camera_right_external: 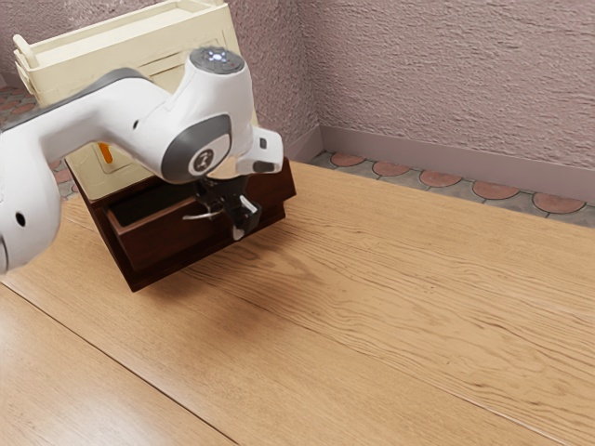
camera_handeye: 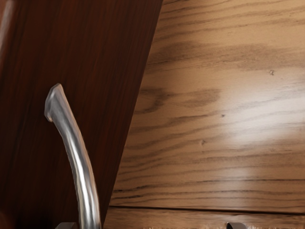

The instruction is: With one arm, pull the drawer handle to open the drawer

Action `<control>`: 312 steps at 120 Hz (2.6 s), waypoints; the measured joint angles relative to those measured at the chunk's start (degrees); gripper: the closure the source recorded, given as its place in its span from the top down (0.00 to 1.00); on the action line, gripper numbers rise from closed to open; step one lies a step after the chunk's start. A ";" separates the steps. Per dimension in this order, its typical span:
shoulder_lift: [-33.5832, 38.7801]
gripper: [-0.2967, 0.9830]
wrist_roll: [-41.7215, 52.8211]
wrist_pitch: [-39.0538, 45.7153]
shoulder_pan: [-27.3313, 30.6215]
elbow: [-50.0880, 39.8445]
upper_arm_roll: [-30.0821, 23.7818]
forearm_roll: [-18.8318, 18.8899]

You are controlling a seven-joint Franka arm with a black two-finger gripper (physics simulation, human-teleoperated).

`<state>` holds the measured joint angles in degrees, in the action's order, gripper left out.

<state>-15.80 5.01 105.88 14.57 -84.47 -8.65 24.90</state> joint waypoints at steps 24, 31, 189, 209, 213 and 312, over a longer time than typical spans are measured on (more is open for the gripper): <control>1.49 0.51 -0.98 0.02 -1.15 -1.46 -0.05 -0.12; 1.58 0.52 -1.25 0.03 -1.35 -1.67 -0.04 -0.10; 6.11 0.51 -6.57 1.53 -7.23 -7.56 0.47 -0.10; 6.89 0.53 -6.91 1.53 -7.27 -7.40 0.47 0.11; 6.99 0.54 -6.96 1.52 -7.34 -7.26 0.47 0.24; 23.73 0.76 -57.31 -17.17 -6.27 -6.37 7.91 -23.58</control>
<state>7.92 -52.30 88.71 8.30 -90.85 -0.74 1.32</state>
